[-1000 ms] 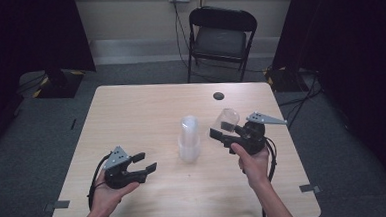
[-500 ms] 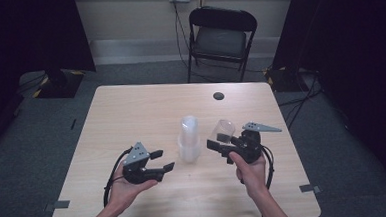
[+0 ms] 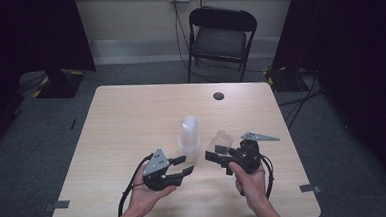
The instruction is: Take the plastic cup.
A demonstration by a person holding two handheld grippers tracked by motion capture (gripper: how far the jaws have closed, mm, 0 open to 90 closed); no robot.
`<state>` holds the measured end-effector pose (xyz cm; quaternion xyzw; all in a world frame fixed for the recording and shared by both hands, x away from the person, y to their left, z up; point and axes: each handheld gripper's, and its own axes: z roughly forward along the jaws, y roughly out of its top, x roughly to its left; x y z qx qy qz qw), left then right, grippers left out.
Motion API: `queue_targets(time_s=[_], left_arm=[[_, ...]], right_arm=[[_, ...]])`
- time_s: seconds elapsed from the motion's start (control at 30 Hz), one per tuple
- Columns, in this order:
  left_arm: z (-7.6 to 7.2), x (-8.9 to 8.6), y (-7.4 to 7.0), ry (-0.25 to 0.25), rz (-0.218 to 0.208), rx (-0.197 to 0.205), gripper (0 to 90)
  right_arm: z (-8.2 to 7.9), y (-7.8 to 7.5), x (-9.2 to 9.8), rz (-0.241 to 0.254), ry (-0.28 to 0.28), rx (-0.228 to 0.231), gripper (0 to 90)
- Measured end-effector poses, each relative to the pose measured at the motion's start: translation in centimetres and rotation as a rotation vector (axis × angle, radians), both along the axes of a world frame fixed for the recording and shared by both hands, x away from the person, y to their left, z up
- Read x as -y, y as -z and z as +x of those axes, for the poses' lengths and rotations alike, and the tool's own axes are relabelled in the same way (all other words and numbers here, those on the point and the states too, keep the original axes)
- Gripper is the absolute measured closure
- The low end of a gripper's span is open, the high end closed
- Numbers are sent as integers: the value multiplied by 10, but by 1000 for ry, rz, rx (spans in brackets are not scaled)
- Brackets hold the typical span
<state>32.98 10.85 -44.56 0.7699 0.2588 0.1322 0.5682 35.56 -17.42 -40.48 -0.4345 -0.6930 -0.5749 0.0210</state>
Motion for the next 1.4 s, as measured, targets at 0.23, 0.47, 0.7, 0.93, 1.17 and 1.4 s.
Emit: queue_targets(time_s=[0.23, 0.47, 0.7, 0.93, 1.17, 1.4], left_arm=[[-7, -1, -4, -12, -40, 62, 618], [-14, 5, -4, 3, -34, 159, 655], [-16, 7, -4, -16, -29, 234, 661], [-17, 11, -2, -8, -31, 254, 657], [-19, 12, -1, -28, -27, 290, 653], [-19, 10, -2, -16, -23, 290, 738]], right_arm=[[-9, 3, -9, 64, -45, -63, 361], [-12, 5, -19, 76, -72, -87, 359], [-12, 7, -26, 143, -104, -141, 367], [-12, 10, -32, 158, -126, -180, 373], [-15, 12, -41, 165, -142, -195, 376], [-15, 13, -43, 173, -151, -204, 373]])
